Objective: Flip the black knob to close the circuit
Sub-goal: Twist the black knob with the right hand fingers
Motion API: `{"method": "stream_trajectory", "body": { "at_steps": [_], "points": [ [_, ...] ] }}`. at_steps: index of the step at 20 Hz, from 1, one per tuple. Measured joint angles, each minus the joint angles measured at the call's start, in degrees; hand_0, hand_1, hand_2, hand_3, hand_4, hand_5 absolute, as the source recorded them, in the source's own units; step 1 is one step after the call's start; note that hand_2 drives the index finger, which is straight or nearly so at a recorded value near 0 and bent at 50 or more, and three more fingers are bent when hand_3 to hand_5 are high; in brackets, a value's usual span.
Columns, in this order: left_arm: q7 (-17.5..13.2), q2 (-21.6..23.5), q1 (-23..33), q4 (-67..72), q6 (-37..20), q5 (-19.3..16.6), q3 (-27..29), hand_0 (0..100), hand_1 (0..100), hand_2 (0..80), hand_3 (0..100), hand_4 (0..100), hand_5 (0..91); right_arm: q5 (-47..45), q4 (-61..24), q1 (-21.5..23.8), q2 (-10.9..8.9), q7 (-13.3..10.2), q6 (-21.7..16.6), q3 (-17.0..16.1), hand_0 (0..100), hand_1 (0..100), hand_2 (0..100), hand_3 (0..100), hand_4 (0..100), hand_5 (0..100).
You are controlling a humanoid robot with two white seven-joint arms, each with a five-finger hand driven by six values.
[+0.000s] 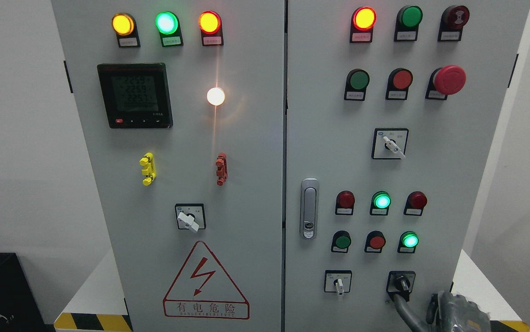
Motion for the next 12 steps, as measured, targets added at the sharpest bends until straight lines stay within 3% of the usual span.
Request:
{"method": "stream_trajectory", "body": {
  "at_steps": [12],
  "points": [
    [0.0,0.0,0.0,0.0,0.0,0.0,0.0,12,56,0.0,0,0,0.0,-0.11,0.15,-0.69,-0.12,0.21,0.1,-1.12,0,2,83,99,88,94]
  ]
}}
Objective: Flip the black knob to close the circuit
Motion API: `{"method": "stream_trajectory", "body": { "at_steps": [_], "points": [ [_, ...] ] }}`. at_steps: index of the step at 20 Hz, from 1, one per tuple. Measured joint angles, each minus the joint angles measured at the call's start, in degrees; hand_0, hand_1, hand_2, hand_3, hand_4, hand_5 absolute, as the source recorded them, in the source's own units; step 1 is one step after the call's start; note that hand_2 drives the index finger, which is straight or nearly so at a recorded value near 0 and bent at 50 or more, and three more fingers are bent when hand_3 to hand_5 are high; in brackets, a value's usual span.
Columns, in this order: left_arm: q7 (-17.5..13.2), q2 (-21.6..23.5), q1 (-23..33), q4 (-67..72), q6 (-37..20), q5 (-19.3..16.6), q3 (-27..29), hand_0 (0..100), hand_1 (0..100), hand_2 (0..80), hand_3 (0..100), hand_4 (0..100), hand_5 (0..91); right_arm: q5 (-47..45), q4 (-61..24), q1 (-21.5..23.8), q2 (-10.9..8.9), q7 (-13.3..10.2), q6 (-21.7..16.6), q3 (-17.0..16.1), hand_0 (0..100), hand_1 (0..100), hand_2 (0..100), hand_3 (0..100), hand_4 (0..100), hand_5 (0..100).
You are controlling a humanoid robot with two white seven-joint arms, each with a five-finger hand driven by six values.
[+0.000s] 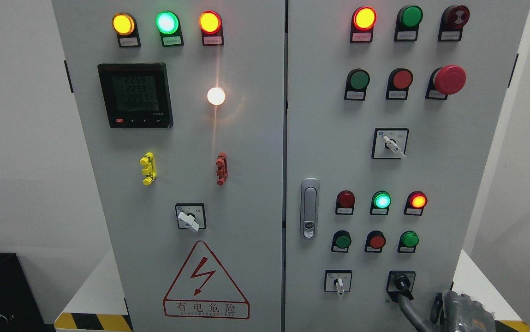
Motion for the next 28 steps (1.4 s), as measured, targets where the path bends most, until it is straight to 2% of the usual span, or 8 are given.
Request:
{"method": "stream_trajectory", "body": {
  "at_steps": [28],
  "points": [
    [0.0,0.01,0.0,0.0,0.0,0.0,0.0,12,56,0.0,0,0,0.0,-0.79,-0.02,-0.5,-0.4,0.5,-0.14,-0.86,0,2,83,99,87,93]
  ]
}}
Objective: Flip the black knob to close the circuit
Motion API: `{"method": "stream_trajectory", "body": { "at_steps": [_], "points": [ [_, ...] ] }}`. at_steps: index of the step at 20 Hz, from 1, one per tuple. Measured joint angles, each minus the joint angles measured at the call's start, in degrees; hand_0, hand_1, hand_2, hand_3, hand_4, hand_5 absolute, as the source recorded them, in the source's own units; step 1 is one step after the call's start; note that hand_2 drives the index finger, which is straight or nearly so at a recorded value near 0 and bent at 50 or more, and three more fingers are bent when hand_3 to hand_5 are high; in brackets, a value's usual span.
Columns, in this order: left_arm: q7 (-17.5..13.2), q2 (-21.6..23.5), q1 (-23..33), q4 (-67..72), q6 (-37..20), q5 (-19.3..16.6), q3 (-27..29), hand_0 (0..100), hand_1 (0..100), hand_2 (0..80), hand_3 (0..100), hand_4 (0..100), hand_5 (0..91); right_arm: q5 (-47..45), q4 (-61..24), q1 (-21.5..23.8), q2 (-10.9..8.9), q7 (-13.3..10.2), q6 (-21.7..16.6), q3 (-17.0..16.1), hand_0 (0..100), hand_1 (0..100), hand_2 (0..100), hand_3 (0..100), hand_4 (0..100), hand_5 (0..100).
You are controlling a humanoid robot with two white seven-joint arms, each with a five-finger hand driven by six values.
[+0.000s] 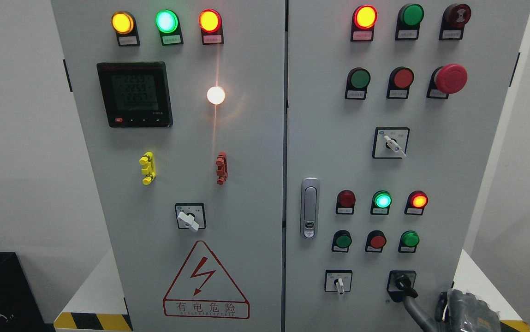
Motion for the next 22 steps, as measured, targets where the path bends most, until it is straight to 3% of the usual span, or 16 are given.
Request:
{"method": "stream_trajectory", "body": {
  "at_steps": [22],
  "points": [
    [0.0,0.01,0.0,0.0,0.0,0.0,0.0,12,56,0.0,0,0,0.0,0.04,-0.31,1.7,-0.17,-1.46,-0.33,3.06,0,3,83,99,87,93]
  ]
}}
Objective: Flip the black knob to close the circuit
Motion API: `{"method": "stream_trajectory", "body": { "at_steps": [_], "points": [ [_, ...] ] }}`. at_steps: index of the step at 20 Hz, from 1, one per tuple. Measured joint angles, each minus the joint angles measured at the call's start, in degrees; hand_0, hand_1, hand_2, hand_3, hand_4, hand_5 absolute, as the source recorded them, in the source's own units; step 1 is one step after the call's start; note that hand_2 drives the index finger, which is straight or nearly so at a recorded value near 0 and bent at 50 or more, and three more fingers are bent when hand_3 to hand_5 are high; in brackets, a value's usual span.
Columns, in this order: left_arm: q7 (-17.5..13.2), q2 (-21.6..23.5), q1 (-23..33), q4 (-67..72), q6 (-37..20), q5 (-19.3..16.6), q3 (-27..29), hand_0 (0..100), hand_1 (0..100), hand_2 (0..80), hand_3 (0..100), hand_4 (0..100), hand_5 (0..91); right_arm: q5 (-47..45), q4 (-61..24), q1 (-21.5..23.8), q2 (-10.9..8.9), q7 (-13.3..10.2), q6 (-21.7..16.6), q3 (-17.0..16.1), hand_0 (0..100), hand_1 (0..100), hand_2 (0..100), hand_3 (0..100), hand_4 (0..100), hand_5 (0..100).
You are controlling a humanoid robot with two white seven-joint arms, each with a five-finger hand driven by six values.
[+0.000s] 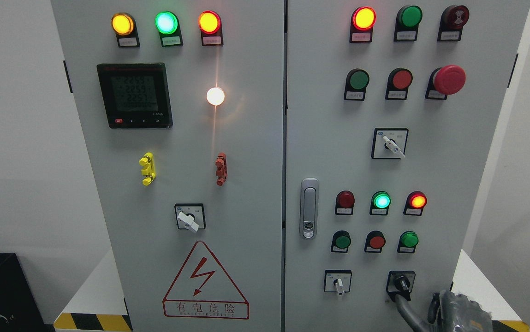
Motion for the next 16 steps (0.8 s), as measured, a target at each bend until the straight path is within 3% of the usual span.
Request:
{"method": "stream_trajectory", "body": {
  "at_steps": [8,16],
  "points": [
    [0.0,0.02,0.0,0.0,0.0,0.0,0.0,12,56,0.0,0,0,0.0,-0.09,-1.13,2.01,0.01,-1.09,-0.3,1.55,0,3,82,99,87,93],
    [0.0,0.02,0.0,0.0,0.0,0.0,0.0,12,56,0.0,0,0,0.0,-4.1,-5.53,7.64,0.37,-2.81,-1.21,2.9,0,4,77,96,84,89]
  ]
}}
